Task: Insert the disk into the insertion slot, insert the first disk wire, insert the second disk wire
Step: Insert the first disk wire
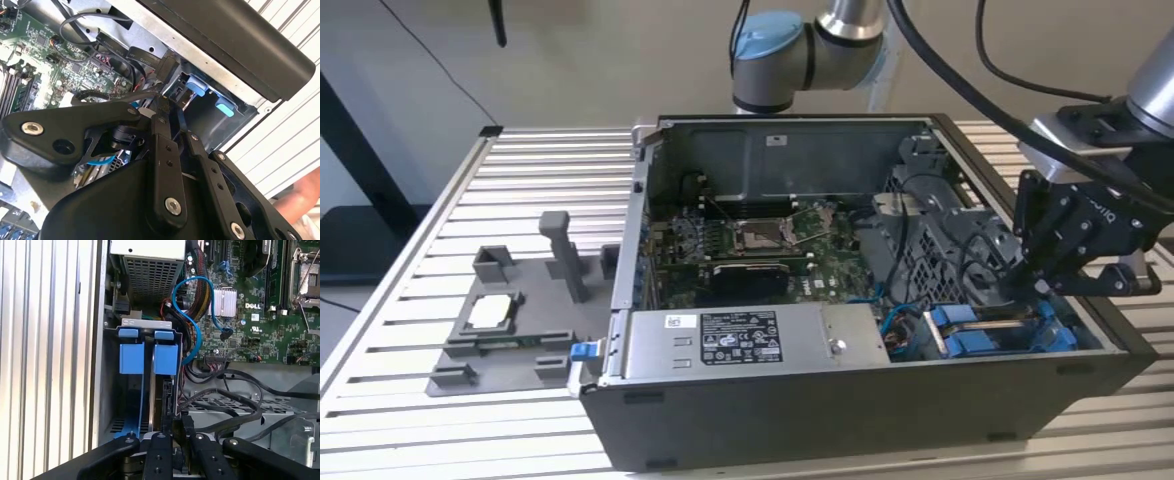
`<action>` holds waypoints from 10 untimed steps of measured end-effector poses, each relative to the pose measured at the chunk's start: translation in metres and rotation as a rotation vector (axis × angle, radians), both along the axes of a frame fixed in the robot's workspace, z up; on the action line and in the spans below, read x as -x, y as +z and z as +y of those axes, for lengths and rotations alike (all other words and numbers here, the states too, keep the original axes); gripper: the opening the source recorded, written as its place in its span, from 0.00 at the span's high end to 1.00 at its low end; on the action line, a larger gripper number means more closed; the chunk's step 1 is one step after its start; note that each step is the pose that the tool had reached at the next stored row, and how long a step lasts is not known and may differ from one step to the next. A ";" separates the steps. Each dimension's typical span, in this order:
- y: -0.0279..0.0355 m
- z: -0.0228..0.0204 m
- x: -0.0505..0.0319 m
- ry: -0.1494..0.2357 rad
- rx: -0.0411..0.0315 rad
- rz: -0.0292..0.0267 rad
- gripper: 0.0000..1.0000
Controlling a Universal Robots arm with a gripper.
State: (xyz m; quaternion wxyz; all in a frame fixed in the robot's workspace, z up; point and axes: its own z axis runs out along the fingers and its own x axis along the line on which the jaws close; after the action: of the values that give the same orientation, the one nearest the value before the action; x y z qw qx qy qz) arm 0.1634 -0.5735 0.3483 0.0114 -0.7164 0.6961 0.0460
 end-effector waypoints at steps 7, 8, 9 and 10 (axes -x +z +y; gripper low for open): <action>-0.0032 -0.0002 0.0000 -0.003 0.0005 0.0000 0.80; -0.0037 -0.0002 0.0000 -0.004 0.0005 -0.0001 0.80; -0.0043 -0.0002 0.0000 -0.007 0.0005 -0.0001 0.80; -0.0048 -0.0002 0.0000 -0.009 0.0006 -0.0002 0.80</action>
State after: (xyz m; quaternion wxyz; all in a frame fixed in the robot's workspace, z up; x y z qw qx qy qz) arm 0.1634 -0.5737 0.3435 0.0114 -0.7132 0.6993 0.0457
